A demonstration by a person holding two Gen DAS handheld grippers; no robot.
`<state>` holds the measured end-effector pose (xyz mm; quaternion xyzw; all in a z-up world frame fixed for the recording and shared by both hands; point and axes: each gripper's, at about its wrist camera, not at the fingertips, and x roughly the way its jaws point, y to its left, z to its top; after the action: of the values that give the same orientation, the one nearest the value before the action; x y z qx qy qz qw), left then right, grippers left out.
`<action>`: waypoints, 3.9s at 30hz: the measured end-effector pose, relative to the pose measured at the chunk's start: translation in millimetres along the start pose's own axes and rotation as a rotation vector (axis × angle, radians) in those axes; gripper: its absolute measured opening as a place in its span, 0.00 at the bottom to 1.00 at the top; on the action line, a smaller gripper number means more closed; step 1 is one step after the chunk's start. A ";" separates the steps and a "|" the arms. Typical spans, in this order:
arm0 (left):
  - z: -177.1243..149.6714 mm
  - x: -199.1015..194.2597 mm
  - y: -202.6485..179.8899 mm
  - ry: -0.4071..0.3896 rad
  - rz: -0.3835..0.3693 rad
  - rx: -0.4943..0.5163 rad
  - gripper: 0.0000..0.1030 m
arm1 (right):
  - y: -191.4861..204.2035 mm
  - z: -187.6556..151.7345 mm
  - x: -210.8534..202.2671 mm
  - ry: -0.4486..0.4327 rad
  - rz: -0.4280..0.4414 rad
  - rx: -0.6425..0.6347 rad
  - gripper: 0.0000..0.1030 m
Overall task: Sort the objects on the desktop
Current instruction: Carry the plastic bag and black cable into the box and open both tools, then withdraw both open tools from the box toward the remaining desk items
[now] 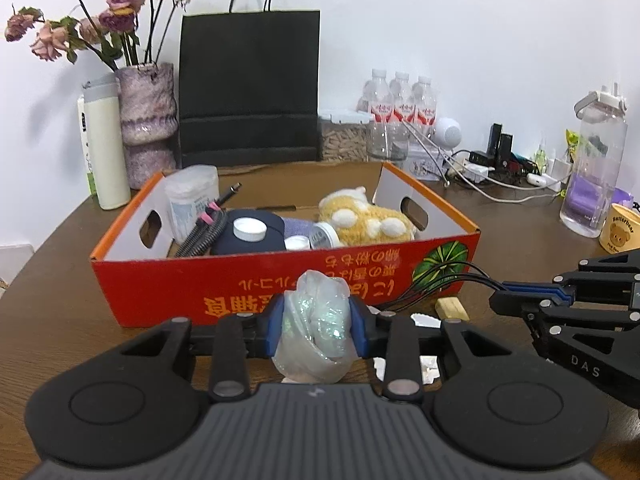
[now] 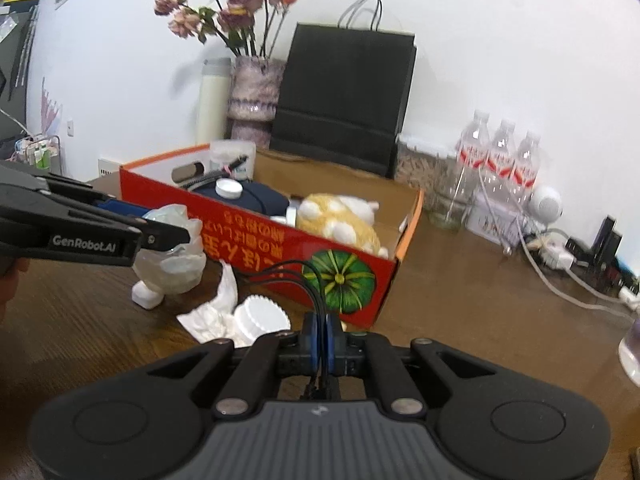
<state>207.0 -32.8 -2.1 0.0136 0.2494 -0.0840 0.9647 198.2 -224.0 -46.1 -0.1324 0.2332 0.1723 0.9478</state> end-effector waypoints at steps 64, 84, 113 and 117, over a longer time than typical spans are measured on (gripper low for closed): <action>81.4 107.4 61.6 -0.101 0.090 -0.052 0.36 | -10.8 100.8 151.1 -0.127 0.006 0.045 0.02; 78.7 111.7 65.4 -0.161 0.194 -0.057 1.00 | -15.7 97.9 149.2 -0.066 0.004 0.077 0.93; 63.7 48.9 49.9 -0.152 0.182 -0.056 1.00 | -17.3 86.0 77.8 -0.077 -0.028 0.147 1.00; 57.0 33.7 47.3 -0.146 0.192 -0.044 1.00 | -19.1 75.5 61.8 -0.065 -0.041 0.155 1.00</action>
<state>271.3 4.7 30.7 0.0102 0.1780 0.0133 0.9839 286.9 -199.9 -8.3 -0.0576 0.2123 0.1386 0.9656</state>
